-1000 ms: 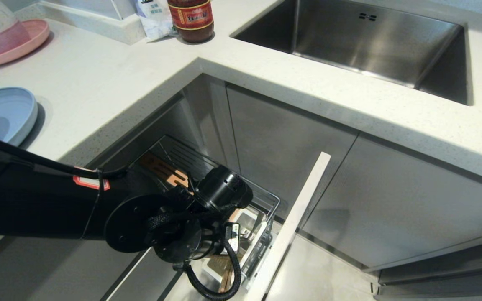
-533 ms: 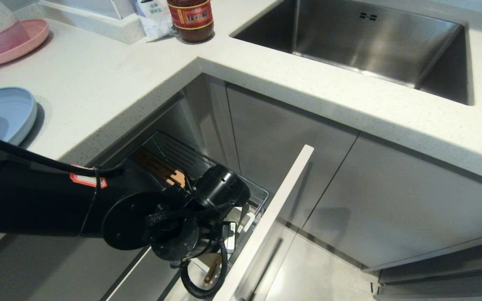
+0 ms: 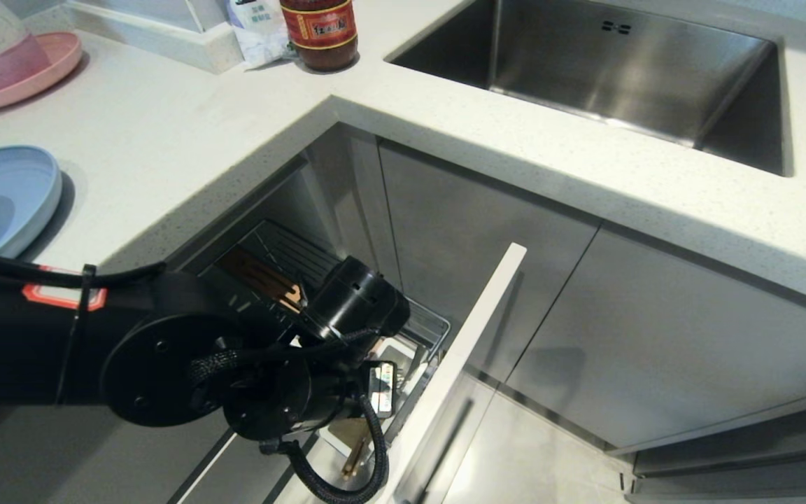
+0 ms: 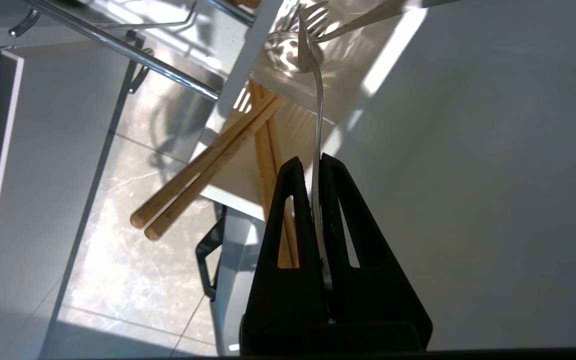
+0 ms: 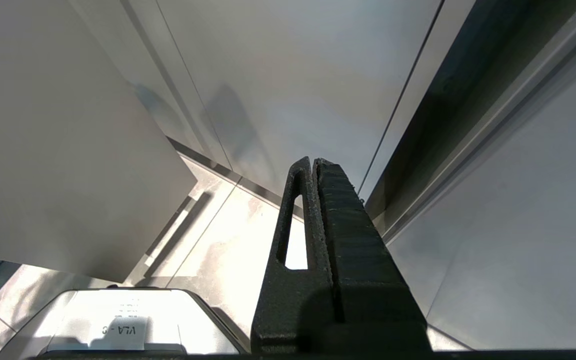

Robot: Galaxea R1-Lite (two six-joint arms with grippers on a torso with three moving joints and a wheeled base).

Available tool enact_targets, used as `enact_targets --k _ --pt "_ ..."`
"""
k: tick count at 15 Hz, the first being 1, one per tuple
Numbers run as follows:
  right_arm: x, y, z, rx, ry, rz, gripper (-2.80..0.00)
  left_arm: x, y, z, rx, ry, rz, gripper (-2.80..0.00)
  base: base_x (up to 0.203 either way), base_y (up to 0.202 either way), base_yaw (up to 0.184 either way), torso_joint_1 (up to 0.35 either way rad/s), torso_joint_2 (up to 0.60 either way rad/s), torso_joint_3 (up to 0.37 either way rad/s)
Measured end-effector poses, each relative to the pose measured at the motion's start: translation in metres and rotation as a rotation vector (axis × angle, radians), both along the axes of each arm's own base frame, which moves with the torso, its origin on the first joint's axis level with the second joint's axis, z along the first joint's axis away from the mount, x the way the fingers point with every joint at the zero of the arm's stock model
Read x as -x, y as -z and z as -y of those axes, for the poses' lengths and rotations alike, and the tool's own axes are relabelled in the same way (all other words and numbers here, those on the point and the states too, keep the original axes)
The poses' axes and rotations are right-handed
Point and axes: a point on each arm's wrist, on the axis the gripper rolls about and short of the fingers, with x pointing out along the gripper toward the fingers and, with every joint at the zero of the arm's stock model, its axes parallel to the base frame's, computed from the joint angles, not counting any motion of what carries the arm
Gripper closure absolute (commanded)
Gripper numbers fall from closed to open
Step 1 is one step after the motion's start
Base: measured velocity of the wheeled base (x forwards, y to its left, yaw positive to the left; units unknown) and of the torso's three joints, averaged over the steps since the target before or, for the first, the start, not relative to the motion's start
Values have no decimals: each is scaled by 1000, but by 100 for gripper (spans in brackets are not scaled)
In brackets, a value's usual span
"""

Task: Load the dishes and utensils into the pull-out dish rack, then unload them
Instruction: Take the fork out of the cupboard

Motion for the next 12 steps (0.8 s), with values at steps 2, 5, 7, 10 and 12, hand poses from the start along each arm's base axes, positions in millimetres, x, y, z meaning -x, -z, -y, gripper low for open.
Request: enact_targets --k 2,5,7,10,12 --pt "0 0 0 0 0 0 0 3 -5 -1 13 0 14 0 0 0 0 0 0 0" --pt "0 0 0 0 0 0 0 7 -13 -4 21 -4 37 0 0 0 0 0 0 0" --pt "0 0 0 0 0 0 0 10 -19 -8 23 -9 53 0 0 0 0 0 0 0" --pt "0 0 0 0 0 0 0 20 -33 -17 12 -5 52 0 0 0 0 0 0 0" --pt "0 0 0 0 0 0 0 29 -46 -23 13 6 50 0 0 0 0 0 0 0"
